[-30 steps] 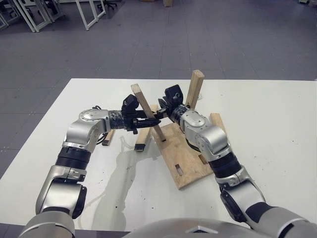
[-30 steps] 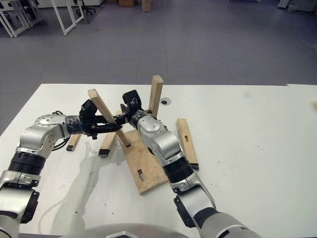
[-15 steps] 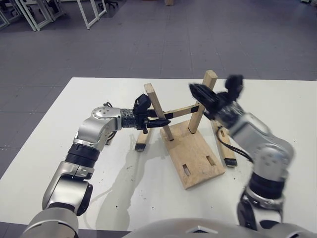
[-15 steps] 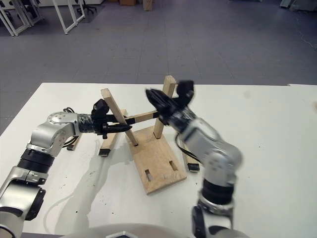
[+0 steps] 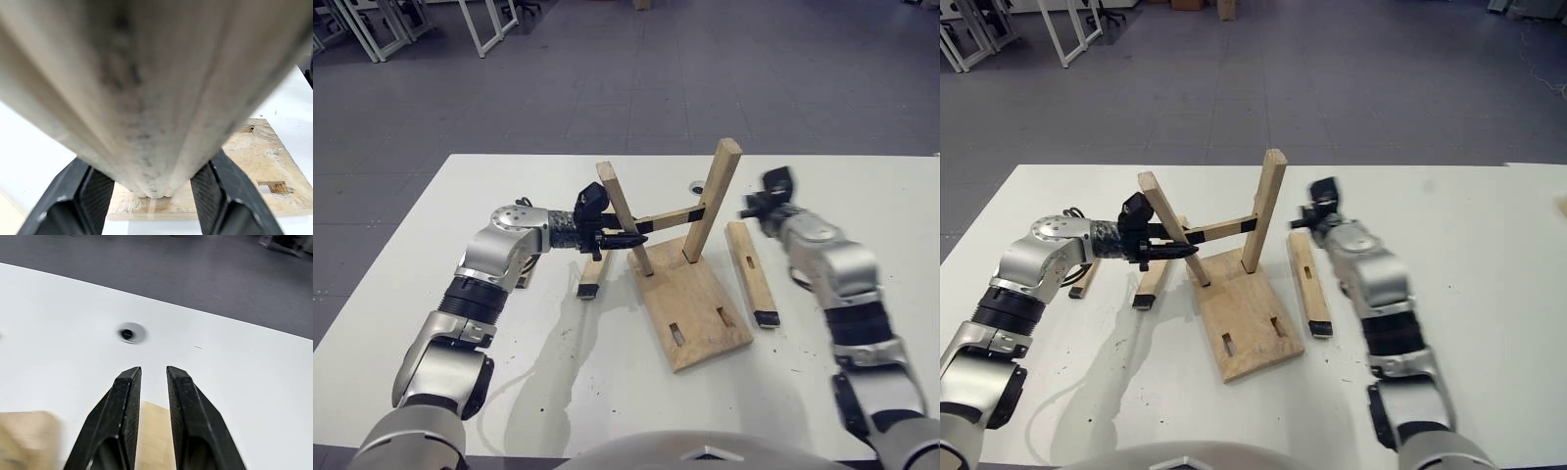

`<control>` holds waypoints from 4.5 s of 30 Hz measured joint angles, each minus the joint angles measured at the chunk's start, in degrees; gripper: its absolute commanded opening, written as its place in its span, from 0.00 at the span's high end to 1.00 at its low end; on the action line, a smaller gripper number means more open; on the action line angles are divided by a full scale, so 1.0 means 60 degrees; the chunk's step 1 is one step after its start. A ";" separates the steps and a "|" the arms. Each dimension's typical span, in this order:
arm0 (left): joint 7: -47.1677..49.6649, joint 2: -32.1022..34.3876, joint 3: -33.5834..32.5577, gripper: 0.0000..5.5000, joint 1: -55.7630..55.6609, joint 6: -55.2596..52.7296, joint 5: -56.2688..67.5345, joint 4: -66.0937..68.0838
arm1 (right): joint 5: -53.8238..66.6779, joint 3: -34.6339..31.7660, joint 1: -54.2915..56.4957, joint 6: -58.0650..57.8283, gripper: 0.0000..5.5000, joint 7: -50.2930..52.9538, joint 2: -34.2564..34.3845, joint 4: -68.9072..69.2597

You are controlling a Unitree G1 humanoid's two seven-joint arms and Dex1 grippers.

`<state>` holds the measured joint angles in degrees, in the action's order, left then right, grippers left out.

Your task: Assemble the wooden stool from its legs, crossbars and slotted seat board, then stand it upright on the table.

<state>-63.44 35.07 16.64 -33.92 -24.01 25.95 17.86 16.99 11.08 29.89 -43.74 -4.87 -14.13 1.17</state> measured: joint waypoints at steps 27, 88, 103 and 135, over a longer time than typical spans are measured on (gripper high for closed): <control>-0.2976 -0.0984 0.0533 0.52 -0.0584 0.3728 -0.0605 0.1980 | 0.0909 0.2202 -0.3615 0.0522 0.84 -0.8376 -0.4487 0.3547; 1.1704 -0.3904 -0.7008 0.45 -0.3770 -0.5318 0.3979 -0.6858 | 0.0476 0.1521 -0.3399 0.1185 0.84 -0.7504 -0.3980 0.2242; 0.7484 -0.0958 -0.5820 0.18 0.4722 -0.2679 0.0102 -0.3164 | 0.3978 -0.0776 -0.4101 -0.2555 0.57 -0.6035 -0.4152 0.6648; 0.6646 -0.1149 -0.5185 0.76 0.4950 -0.0530 -0.1347 -0.0497 | -0.0758 0.2420 -0.6035 0.1537 0.57 -0.8229 -0.8283 0.7625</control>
<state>-23.56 28.17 -14.47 -4.22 -27.19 17.87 14.88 12.44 25.60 -6.31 -34.52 -54.24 -63.83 46.92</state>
